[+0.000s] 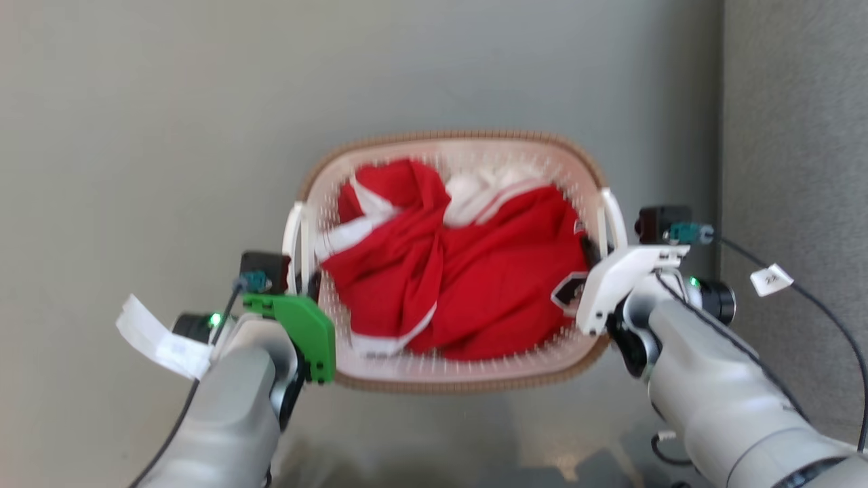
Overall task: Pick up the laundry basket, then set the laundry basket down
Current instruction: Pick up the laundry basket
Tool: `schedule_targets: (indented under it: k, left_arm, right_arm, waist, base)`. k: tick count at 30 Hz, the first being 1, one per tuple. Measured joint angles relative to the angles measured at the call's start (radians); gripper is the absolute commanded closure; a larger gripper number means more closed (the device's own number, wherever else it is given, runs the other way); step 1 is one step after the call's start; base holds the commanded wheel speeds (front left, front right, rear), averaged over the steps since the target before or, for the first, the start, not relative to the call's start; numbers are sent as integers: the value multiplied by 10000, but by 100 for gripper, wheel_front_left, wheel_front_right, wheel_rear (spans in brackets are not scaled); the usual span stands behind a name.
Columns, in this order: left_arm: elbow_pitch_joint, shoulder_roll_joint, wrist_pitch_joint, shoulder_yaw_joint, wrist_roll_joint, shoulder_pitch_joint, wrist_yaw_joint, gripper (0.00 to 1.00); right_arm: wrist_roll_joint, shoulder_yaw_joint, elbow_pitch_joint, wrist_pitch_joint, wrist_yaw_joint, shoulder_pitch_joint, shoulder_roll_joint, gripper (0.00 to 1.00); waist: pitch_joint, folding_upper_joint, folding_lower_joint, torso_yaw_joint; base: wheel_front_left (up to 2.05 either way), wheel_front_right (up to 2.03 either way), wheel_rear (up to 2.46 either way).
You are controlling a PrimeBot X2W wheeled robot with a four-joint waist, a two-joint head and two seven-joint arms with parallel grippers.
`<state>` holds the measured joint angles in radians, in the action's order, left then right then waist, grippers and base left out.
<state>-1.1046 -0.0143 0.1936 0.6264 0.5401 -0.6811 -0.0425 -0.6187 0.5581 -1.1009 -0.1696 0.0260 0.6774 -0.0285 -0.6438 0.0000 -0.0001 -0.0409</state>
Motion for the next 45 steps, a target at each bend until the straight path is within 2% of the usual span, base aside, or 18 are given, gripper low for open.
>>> schedule_targets:
  k: [27,45]
  left_arm:
    - [-535,-48,-1406,773,1185,2472,-234,100]
    - [-585,-31,-1678,1221,1346,3782,-171,100]
  right_arm:
    - [-1741,1450,-98,1712,-111,-2638,100,100]
    - [-2424,2284,40,1971,36,-4000,71,100]
  waist:
    - [3964,0,0,168]
    - [6282,0,0,377]
  base:
    - [0,0,0]
    - [0,0,0]
